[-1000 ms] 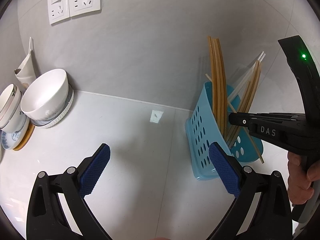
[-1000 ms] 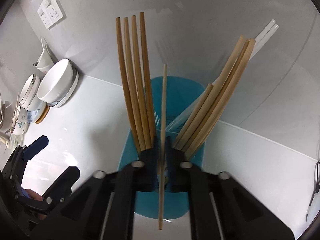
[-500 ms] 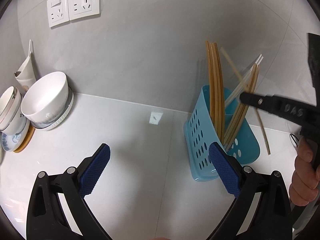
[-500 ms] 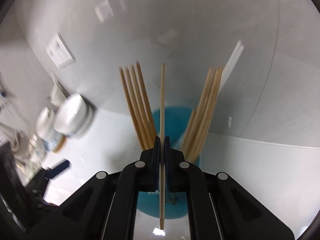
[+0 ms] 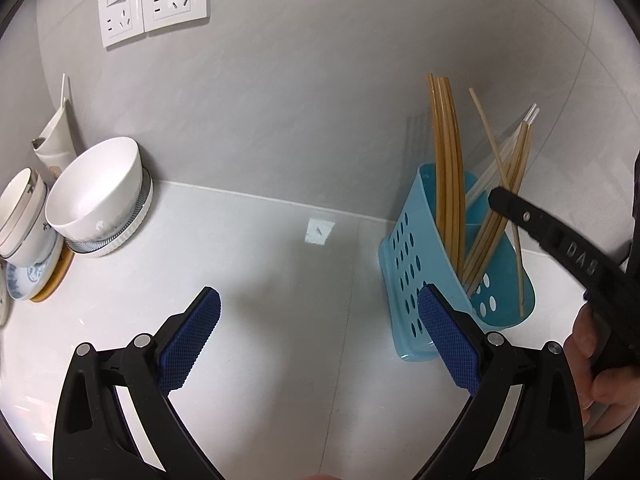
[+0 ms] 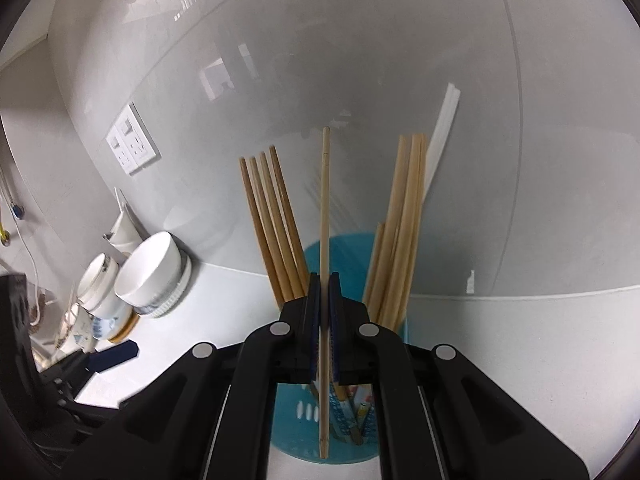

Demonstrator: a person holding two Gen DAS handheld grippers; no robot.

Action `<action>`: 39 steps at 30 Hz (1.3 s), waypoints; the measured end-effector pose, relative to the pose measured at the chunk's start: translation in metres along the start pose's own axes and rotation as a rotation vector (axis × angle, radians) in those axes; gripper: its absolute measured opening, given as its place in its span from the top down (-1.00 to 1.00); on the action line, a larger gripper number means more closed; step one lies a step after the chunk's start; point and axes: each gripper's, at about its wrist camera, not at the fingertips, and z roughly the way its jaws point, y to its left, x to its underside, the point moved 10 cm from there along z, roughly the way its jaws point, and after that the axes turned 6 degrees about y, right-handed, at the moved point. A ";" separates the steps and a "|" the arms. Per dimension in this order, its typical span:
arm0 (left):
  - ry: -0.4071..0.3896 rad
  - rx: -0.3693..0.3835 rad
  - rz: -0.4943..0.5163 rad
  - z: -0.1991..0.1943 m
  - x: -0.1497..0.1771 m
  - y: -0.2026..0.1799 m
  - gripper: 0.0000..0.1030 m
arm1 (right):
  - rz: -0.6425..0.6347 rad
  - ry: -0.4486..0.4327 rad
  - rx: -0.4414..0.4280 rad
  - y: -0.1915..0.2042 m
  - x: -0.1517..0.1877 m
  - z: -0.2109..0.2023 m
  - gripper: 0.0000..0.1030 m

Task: Organize utensils
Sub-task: 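Lower the pale chopstick into the holder and open the right tool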

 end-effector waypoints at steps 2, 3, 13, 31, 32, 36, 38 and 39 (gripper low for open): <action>0.003 -0.001 0.001 0.002 0.000 0.000 -0.88 | -0.010 -0.001 0.010 0.001 0.003 0.002 0.93; 0.003 -0.001 0.001 0.002 0.000 0.000 -0.88 | -0.013 0.002 0.015 0.000 0.004 0.002 0.93; -0.017 0.003 0.005 -0.005 -0.004 -0.002 -0.88 | -0.039 -0.010 0.057 -0.001 0.000 -0.013 0.87; -0.034 0.010 0.010 -0.017 -0.005 -0.003 -0.88 | -0.213 0.156 0.143 0.005 0.002 -0.027 -0.11; -0.035 0.010 0.012 -0.017 -0.006 -0.003 -0.88 | -0.230 0.188 0.140 0.009 0.004 -0.021 0.00; -0.032 0.009 0.014 -0.017 -0.006 -0.003 -0.88 | -0.282 0.334 0.153 0.016 0.012 0.005 0.43; -0.032 0.008 0.010 -0.017 -0.007 -0.001 -0.88 | -0.286 0.396 0.168 0.013 0.018 0.017 0.62; -0.032 0.009 0.009 -0.018 -0.007 0.000 -0.88 | -0.283 0.427 0.168 0.012 0.021 0.022 0.65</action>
